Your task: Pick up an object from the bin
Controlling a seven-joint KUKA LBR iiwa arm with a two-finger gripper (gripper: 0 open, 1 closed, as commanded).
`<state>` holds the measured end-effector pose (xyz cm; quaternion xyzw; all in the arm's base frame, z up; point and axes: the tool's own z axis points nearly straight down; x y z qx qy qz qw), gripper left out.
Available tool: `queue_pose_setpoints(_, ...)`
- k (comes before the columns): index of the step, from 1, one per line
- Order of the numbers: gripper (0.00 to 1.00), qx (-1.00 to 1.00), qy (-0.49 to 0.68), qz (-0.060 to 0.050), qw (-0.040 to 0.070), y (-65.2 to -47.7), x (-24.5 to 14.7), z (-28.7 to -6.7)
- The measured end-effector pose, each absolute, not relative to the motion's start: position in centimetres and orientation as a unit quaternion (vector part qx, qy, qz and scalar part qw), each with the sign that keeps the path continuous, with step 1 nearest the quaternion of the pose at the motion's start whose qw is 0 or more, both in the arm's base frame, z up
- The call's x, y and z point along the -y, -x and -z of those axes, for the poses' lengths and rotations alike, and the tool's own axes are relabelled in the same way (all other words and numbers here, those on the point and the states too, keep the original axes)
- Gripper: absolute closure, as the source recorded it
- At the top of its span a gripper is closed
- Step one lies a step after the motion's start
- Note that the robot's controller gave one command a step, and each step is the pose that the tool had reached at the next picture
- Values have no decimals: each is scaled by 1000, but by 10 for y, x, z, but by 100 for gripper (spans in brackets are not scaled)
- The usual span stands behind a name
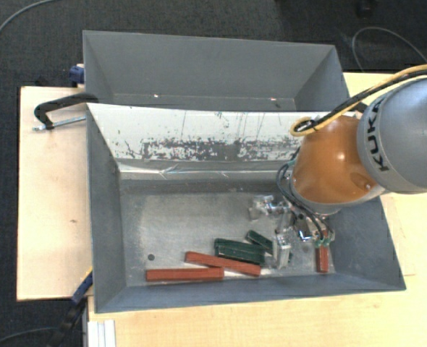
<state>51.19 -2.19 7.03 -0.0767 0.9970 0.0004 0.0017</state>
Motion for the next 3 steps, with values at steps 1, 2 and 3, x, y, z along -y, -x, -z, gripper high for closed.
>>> queue_pose_setpoints(1, 0, -998, 63, 1, 6, -569, 49, -71)
queue_pose_setpoints(2, 100, -998, 63, 0, 3, -566, 48, -71)
queue_pose_setpoints(3, 100, -988, 153, 2, 7, -498, 62, -252)
